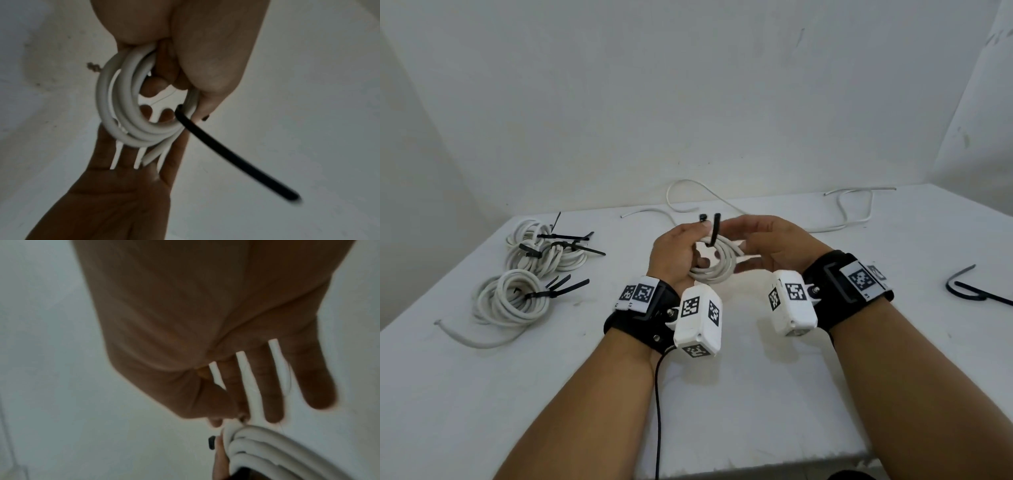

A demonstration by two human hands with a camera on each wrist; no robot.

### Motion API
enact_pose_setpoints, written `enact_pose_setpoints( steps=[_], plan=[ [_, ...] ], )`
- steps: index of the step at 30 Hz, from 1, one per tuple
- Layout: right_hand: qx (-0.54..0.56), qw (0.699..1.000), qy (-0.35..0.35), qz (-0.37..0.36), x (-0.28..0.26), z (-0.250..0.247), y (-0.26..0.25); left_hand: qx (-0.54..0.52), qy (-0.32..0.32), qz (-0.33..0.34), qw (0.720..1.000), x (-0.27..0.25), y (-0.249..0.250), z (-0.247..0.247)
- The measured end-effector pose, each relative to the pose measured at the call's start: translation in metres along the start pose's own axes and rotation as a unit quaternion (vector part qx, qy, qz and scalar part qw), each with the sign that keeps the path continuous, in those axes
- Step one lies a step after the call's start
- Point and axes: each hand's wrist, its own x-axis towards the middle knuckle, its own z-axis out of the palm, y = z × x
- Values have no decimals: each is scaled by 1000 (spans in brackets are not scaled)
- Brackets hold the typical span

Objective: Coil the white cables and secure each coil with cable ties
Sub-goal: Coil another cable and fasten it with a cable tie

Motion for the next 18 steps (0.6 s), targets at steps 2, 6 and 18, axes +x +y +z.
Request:
enact_pose_setpoints(
  steps=[2,6,18],
  plan=[
    [-58,997,-3,-43,0,2,-2,-10,62,1,998,1,2,-5],
    [-167,979,35,-111,3,19,-3,18,99,15,995,-1,-4,-2],
    [-178,975,117,-57,9,28,-6,76,77,72,992,-2,-11,3]
  ],
)
